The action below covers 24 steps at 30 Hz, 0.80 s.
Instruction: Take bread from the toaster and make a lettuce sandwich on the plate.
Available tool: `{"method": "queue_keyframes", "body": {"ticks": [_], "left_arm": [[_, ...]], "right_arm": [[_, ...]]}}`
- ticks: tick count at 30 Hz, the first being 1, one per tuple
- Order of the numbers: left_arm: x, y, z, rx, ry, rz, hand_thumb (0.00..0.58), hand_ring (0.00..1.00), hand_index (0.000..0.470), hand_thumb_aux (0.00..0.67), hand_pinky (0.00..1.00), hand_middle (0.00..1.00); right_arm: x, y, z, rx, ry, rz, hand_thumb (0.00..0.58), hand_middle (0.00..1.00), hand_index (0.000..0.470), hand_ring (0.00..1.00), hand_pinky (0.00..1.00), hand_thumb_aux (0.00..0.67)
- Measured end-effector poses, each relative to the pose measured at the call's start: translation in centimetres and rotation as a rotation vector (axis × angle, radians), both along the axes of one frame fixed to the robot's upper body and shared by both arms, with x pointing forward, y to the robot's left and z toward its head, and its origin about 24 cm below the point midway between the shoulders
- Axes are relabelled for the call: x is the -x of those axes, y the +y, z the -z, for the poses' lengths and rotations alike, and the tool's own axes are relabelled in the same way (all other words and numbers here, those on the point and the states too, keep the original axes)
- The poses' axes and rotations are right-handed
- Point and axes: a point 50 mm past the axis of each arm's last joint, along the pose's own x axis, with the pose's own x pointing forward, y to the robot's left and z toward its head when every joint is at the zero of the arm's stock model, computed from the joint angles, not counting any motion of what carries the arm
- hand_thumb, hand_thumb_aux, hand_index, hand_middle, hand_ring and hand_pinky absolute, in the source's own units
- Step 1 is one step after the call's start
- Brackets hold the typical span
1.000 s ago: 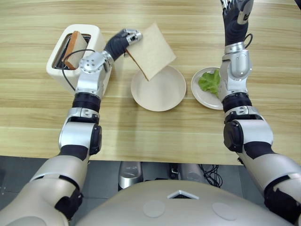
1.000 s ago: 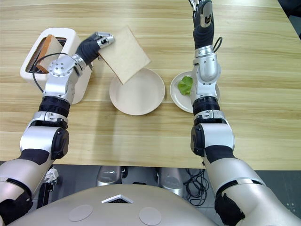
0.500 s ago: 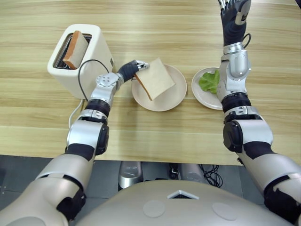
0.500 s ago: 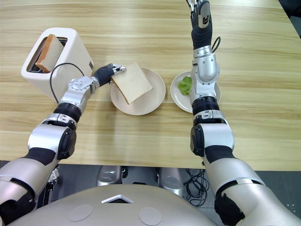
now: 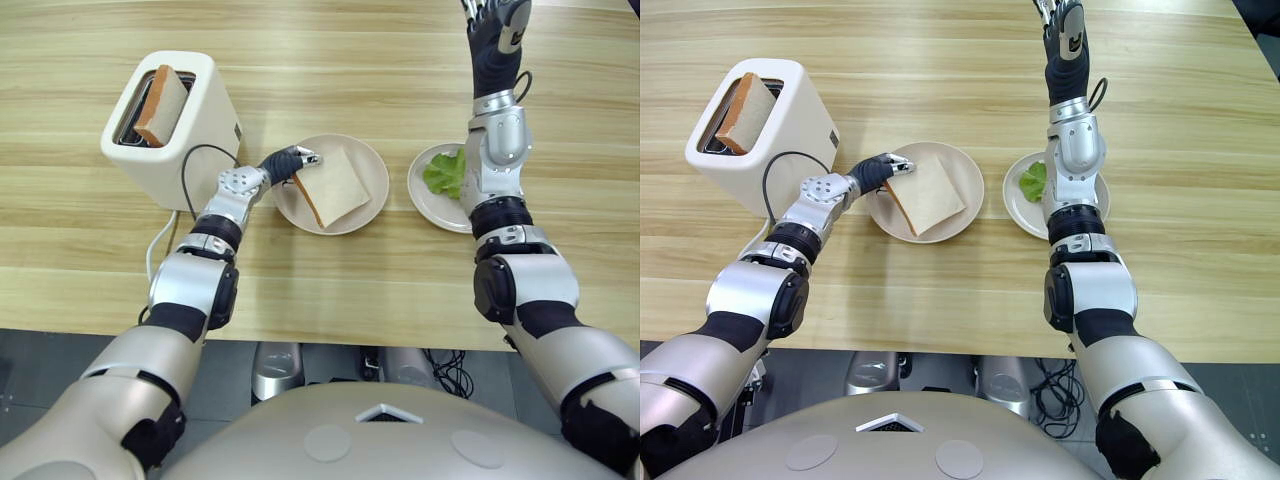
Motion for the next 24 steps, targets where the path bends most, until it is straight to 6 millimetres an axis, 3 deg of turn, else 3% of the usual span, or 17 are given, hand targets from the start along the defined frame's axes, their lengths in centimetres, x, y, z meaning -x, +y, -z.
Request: {"method": "queue_keyframes", "body": {"ticks": [1, 2, 12, 16, 19, 21, 24], "left_arm": [[-0.1, 0.1, -0.1, -0.017, -0.018, -0.009, 0.0, 0.45, 0.0, 0.0, 0.45, 0.45], [-0.2, 0.2, -0.3, -0.037, -0.037, -0.012, 0.0, 0.0, 0.0, 0.0, 0.0, 0.0], [-1.2, -1.1, -3.7, -0.116, -0.344, 0.06, 0.0, 0.0, 0.0, 0.0, 0.0, 0.0], [-1.1, -1.7, -4.2, -0.153, -0.409, 0.1, 0.0, 0.0, 0.0, 0.0, 0.0, 0.0], [-1.2, -2.0, -4.8, -0.218, -0.492, 0.115, 0.0, 0.0, 0.0, 0.0, 0.0, 0.0], [-1.3, -1.4, -5.4, -0.275, -0.556, 0.103, 0.0, 0.0, 0.0, 0.0, 0.0, 0.0], [-1.6, -1.2, -6.5, -0.332, -0.644, 0.085, 0.0, 0.0, 0.0, 0.0, 0.0, 0.0]], "right_arm": [[0.0, 0.0, 0.0, 0.0, 0.0, -0.001, 0.0, 0.0, 0.0, 0.0, 0.0, 0.0], [0.0, 0.1, 0.0, 0.0, 0.0, -0.003, 0.0, 0.0, 0.0, 0.0, 0.0, 0.0], [0.0, -0.1, -0.1, 0.034, -0.006, 0.01, 0.0, 0.0, 0.0, 0.0, 0.0, 0.0], [-0.2, -1.8, -0.5, 0.172, -0.004, 0.112, 0.0, 0.0, 0.0, 0.0, 0.0, 0.0], [-0.5, -4.2, -0.6, 0.418, 0.039, 0.25, 0.0, 0.0, 0.0, 0.0, 0.0, 0.0], [-0.7, -6.1, -0.2, 0.682, 0.106, 0.339, 0.0, 0.0, 0.0, 0.0, 0.0, 0.0], [0.2, -9.7, 1.7, 1.074, 0.261, 0.397, 0.0, 0.0, 0.0, 0.0, 0.0, 0.0]]}}
